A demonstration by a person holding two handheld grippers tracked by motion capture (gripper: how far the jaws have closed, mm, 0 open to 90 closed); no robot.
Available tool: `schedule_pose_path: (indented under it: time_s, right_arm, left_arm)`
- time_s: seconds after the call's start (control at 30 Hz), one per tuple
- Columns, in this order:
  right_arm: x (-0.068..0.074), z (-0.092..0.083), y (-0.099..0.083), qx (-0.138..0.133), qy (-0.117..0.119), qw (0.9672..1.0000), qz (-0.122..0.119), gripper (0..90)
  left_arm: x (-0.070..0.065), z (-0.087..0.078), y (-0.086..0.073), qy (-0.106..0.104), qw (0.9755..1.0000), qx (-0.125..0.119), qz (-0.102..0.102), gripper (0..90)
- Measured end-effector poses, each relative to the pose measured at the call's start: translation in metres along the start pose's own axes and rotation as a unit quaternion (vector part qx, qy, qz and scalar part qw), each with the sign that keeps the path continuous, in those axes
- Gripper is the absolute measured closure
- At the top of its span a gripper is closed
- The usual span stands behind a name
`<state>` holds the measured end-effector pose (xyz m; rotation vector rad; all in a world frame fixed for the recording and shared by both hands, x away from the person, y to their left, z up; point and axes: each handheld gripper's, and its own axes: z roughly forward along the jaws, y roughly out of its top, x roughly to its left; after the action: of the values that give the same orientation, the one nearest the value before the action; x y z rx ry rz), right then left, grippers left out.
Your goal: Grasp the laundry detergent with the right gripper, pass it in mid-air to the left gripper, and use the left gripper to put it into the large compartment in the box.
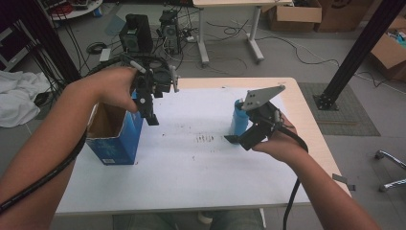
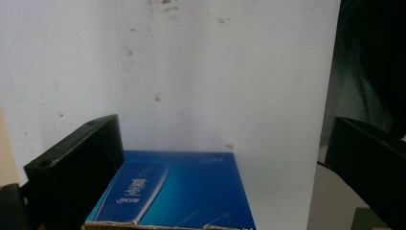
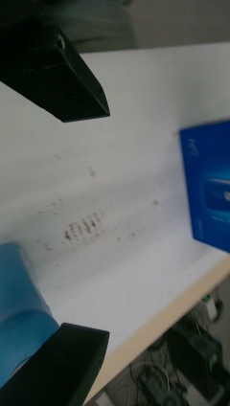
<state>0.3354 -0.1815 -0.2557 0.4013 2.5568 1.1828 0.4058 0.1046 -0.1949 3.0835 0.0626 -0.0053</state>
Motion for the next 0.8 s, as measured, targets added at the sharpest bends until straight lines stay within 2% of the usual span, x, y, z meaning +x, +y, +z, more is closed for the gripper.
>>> schedule_pose_path:
  time_s: [0.03,0.1,0.13,0.2,0.23,0.27,0.3,0.33,0.37,0.4,0.5,0.53,0.57,0.6,0.63,0.67,0.7,0.73,0.77,0.8]
  right_arm:
    - [0.002,-0.002,-0.009,-0.033,-0.027,0.9983,0.04,0.0]
    - [0.003,-0.006,-0.02,-0.053,-0.054,0.994,0.078,0.0]
    - [0.003,-0.006,-0.02,-0.053,-0.054,0.994,0.078,0.0]
    - [0.004,-0.01,-0.033,-0.074,-0.078,0.9872,0.117,0.0]
    - [0.005,-0.016,-0.046,-0.09,-0.1,0.9791,0.152,0.0]
    - [0.005,-0.016,-0.046,-0.09,-0.1,0.9791,0.152,0.0]
    - [0.007,-0.019,-0.054,-0.104,-0.102,0.9752,0.167,0.0]
    - [0.008,-0.021,-0.061,-0.114,-0.089,0.9734,0.177,0.0]
    - [0.017,-0.025,-0.075,-0.125,-0.115,0.9671,0.19,0.0]
    - [0.022,-0.026,-0.082,-0.127,-0.117,0.9655,0.195,0.0]
    - [0.042,-0.026,-0.103,-0.137,-0.136,0.958,0.213,0.0]
    - [0.042,-0.026,-0.103,-0.137,-0.136,0.958,0.213,0.0]
    - [0.056,-0.024,-0.115,-0.14,-0.154,0.9524,0.223,0.0]
    - [0.056,-0.024,-0.115,-0.14,-0.154,0.9524,0.223,0.0]
    - [0.069,-0.021,-0.126,-0.143,-0.175,0.9457,0.233,0.0]
    - [0.069,-0.021,-0.126,-0.143,-0.175,0.9457,0.233,0.0]
    - [0.079,-0.015,-0.132,-0.143,-0.194,0.9393,0.245,0.0]
    - [0.079,-0.015,-0.132,-0.143,-0.194,0.9393,0.245,0.0]
    - [0.085,-0.007,-0.136,-0.136,-0.213,0.9349,0.249,0.0]
    - [0.087,-0.002,-0.137,-0.135,-0.22,0.9324,0.253,0.0]
  left_arm:
    - [-0.001,0.0,0.0,0.0,1.0,0.0,0.002,0.1]
    - [-0.001,0.0,0.0,0.0,1.0,-0.001,0.003,0.1]
    - [-0.001,0.0,0.0,0.0,1.0,-0.001,0.003,0.1]
    - [-0.001,0.001,-0.001,0.0,1.0,-0.002,0.004,0.1]
    - [-0.001,0.001,-0.002,0.001,1.0,-0.003,0.004,0.1]
    - [-0.001,0.001,-0.002,0.001,1.0,-0.003,0.004,0.1]
    - [-0.001,0.001,-0.003,0.001,1.0,-0.005,0.004,0.1]
    - [-0.001,0.001,-0.004,0.001,1.0,-0.005,0.006,0.1]
    - [-0.001,0.001,-0.005,0.001,1.0,-0.006,0.004,0.1]
    - [-0.001,0.002,-0.006,0.001,0.9999,-0.01,0.005,0.1]
    - [-0.001,0.003,-0.008,0.0,0.9999,-0.012,0.004,0.1]
    - [0.0,0.004,-0.008,0.0,0.9999,-0.011,0.005,0.1]
    - [0.0,0.004,-0.009,-0.001,0.9999,-0.01,0.005,0.1]
    - [0.0,0.005,-0.009,-0.001,0.9999,-0.011,0.006,0.1]
    - [0.0,0.006,-0.009,-0.001,0.9999,-0.011,0.007,0.1]
    - [0.0,0.006,-0.009,-0.001,0.9999,-0.011,0.007,0.1]
    - [0.0,0.006,-0.008,-0.001,0.9999,-0.008,0.009,0.1]
    - [0.0,0.006,-0.008,-0.001,0.9999,-0.008,0.009,0.1]
    - [0.0,0.006,-0.008,-0.001,0.9999,-0.008,0.011,0.1]
    - [-0.001,0.006,-0.008,-0.002,0.9999,-0.01,0.01,0.1]
